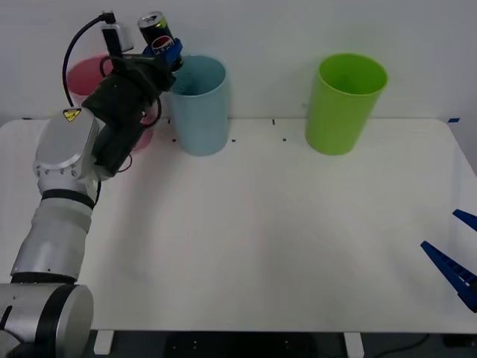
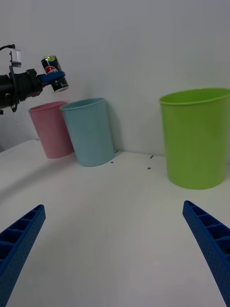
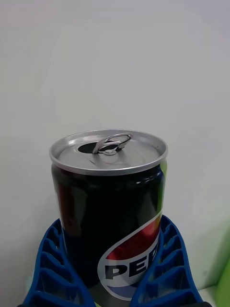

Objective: Grasp the object on the table and drop it into the matching bin: aluminum can to the light blue bin, PET bottle to the pink bin.

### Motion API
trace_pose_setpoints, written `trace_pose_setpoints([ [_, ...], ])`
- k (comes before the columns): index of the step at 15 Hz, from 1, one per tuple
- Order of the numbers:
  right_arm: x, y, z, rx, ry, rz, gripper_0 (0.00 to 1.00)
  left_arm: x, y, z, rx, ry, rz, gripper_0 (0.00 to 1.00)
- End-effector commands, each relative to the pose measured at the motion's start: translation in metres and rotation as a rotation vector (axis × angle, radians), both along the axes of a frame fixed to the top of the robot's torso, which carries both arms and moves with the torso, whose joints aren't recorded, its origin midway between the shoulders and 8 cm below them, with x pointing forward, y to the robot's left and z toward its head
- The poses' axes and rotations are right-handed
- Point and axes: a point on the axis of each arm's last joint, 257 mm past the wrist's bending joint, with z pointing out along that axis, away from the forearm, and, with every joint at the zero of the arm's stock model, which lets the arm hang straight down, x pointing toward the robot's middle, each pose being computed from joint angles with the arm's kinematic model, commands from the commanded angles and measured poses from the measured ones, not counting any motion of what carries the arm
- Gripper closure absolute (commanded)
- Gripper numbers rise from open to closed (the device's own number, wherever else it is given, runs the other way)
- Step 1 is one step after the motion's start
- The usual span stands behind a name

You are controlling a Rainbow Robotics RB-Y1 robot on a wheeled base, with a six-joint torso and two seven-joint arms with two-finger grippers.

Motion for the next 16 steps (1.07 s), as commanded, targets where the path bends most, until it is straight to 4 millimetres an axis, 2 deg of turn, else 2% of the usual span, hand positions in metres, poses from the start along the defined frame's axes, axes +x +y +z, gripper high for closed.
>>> trace_pose_setpoints([
  [1, 0.0, 0.0, 0.0, 0.0, 0.0, 0.0, 0.0, 0.019, -0.012, 0.001, 0.021, 0.028, 0.013, 1.0],
  [6, 0.0, 0.0, 0.0, 0.0, 0.0, 0.0, 0.0, 0.041, -0.031, 0.008, 0.026, 0.054, 0.09, 1.0],
  [11, 0.0, 0.0, 0.0, 0.0, 0.0, 0.0, 0.0, 0.044, -0.039, 0.007, 0.047, 0.051, 0.149, 1.0],
  [16, 0.0, 0.0, 0.0, 0.0, 0.0, 0.0, 0.0, 0.045, -0.036, 0.007, 0.069, 0.045, 0.166, 1.0],
])
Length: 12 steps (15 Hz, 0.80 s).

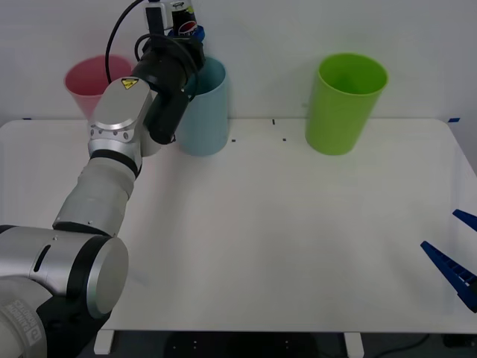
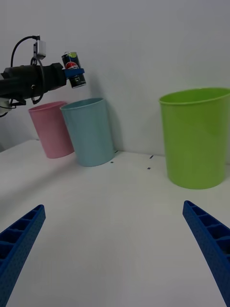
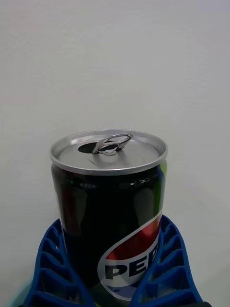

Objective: Grasp the object on the table and drop it into the matching bin: aluminum can to the light blue bin, PET bottle to the pink bin.

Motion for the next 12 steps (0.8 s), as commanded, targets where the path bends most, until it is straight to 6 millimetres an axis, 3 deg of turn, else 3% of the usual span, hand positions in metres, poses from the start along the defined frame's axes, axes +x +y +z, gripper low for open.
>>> trace_pose_setpoints([
  [1, 0.0, 0.0, 0.0, 0.0, 0.0, 0.0, 0.0, 0.0, -0.0001, 0.0002, 0.004, -0.001, 0.0, 1.0],
  [3, 0.0, 0.0, 0.0, 0.0, 0.0, 0.0, 0.0, -0.0001, 0.0003, -0.0009, 0.004, 0.0, 0.001, 1.0],
  [4, 0.0, 0.0, 0.0, 0.0, 0.0, 0.0, 0.0, -0.0001, 0.0003, -0.0009, 0.002, 0.001, 0.0, 0.89],
  [5, 0.0, 0.0, 0.0, 0.0, 0.0, 0.0, 0.0, -0.0001, 0.0001, -0.0009, 0.002, 0.001, 0.001, 0.35],
  [6, 0.0, 0.0, 0.0, 0.0, 0.0, 0.0, 0.0, 0.0, 0.0007, -0.0009, 0.003, 0.0, 0.002, 0.0],
  [12, 0.0, 0.0, 0.0, 0.0, 0.0, 0.0, 0.0, 0.0, 0.0012, -0.0005, -0.003, 0.001, 0.001, 0.0],
])
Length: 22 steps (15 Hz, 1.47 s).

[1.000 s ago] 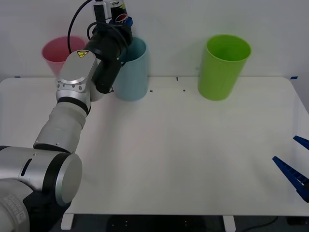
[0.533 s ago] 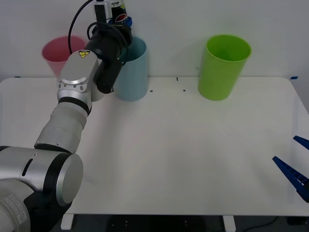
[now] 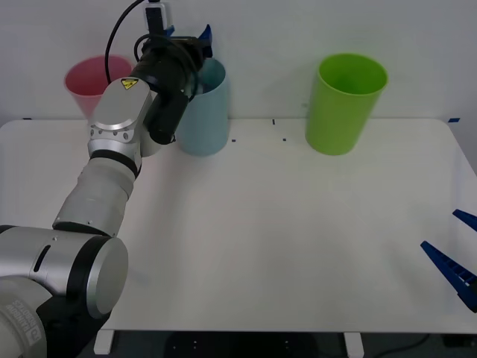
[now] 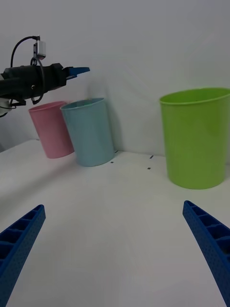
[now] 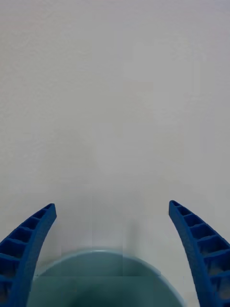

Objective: Grasp the object on the table and drop it into the matching bin: aluminum can to the light blue bin, PET bottle to the pink bin.

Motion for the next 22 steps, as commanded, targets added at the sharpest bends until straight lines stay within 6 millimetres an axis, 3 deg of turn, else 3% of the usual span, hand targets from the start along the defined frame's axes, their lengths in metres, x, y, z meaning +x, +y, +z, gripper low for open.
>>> trace_pose_setpoints([
  [1, 0.0, 0.0, 0.0, 0.0, 0.0, 0.0, 0.0, 0.0, 0.0, -0.001, -0.005, 0.002, -0.002, 0.0],
  [5, 0.0, 0.0, 0.0, 0.0, 0.0, 0.0, 0.0, 0.0, 0.001, 0.001, -0.015, 0.0, -0.009, 0.0],
  [8, 0.0, 0.0, 0.0, 0.0, 0.0, 0.0, 0.0, -0.002, 0.007, -0.008, -0.016, 0.013, -0.039, 0.0],
  [10, 0.0, 0.0, 0.0, 0.0, 0.0, 0.0, 0.0, -0.007, 0.02, -0.01, -0.039, 0.009, -0.07, 0.0],
  [15, 0.0, 0.0, 0.0, 0.0, 0.0, 0.0, 0.0, -0.033, 0.055, -0.018, -0.079, -0.005, -0.13, 0.0],
  [22, 0.0, 0.0, 0.0, 0.0, 0.0, 0.0, 0.0, -0.085, 0.11, -0.033, -0.091, -0.011, -0.179, 0.0],
])
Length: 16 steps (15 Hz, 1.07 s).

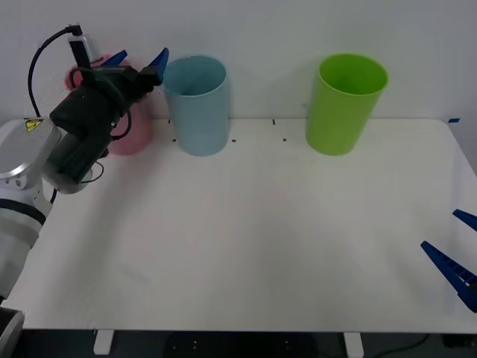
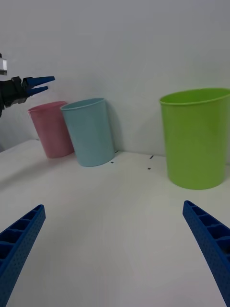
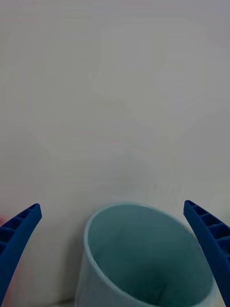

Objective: Grasp the object on the table and drop it into the matching bin: aluminum can to the light blue bin, PET bottle to the pink bin.

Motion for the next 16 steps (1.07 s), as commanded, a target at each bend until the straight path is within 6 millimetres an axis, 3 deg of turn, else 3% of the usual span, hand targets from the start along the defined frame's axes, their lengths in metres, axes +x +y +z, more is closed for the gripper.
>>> trace_pose_setpoints([
  [1, 0.0, 0.0, 0.0, 0.0, 0.0, 0.0, 0.0, -0.021, 0.016, -0.008, 0.018, -0.003, -0.022, 0.0],
  [7, 0.0, 0.0, 0.0, 0.0, 0.0, 0.0, 0.0, -0.073, 0.05, -0.027, 0.075, -0.02, -0.073, 0.0],
  [13, 0.0, 0.0, 0.0, 0.0, 0.0, 0.0, 0.0, -0.144, 0.084, -0.036, 0.158, -0.055, -0.121, 0.0],
  [16, 0.0, 0.0, 0.0, 0.0, 0.0, 0.0, 0.0, -0.179, 0.103, -0.031, 0.184, -0.07, -0.139, 0.0],
])
